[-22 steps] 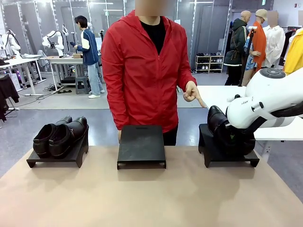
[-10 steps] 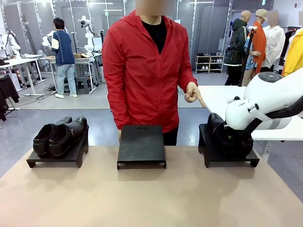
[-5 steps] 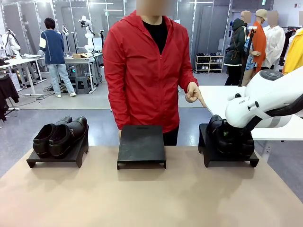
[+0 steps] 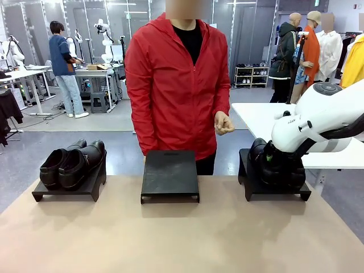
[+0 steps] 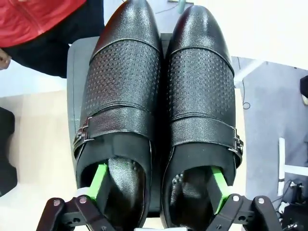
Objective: Place the shoes on the stand as instructed by the person.
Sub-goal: Pick up another pair of Shoes and place it on the Shoes Stand indicated by the person.
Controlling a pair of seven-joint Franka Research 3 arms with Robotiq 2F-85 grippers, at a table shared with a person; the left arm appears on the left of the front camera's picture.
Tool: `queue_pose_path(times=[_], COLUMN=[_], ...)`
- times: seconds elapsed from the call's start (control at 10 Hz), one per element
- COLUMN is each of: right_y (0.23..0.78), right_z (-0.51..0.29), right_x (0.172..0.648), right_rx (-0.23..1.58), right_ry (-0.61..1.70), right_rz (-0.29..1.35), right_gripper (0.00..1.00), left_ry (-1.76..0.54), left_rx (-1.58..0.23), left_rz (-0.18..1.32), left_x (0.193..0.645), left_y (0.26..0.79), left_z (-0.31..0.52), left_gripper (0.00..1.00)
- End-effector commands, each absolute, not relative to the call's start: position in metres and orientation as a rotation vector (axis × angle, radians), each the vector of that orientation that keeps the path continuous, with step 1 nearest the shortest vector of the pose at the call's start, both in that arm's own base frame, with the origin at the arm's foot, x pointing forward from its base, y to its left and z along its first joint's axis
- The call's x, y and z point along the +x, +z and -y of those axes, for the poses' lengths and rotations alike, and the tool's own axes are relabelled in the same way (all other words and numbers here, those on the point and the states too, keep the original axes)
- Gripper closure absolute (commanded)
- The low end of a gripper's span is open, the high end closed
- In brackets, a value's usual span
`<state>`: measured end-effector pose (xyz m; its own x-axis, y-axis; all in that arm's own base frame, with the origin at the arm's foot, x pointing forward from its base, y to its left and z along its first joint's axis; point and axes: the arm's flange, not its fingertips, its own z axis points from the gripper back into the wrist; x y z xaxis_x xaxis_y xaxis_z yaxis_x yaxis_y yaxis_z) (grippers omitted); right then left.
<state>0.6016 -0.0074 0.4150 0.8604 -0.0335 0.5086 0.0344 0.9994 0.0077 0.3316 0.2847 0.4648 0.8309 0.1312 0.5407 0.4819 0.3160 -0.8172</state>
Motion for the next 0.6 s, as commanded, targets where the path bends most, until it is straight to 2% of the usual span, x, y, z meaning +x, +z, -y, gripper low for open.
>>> queue_pose_path(times=[0.0, 0.5], right_y=[0.4147, 0.4147], right_z=[0.0068, 0.0068], right_x=[0.6015, 0.6015], right_rx=[-0.001, -0.001], right_ry=[-0.036, -0.036], right_rz=[0.535, 0.535], right_gripper=[0.00, 0.00], left_ry=[-0.255, -0.255], left_rx=[-1.249, -1.249], left_rz=[0.603, 0.603], left_x=[0.3291, 0.3291], left_y=[0.4655, 0.4655], left_z=[-0.2820, -0.2820], left_gripper=[0.00, 0.00])
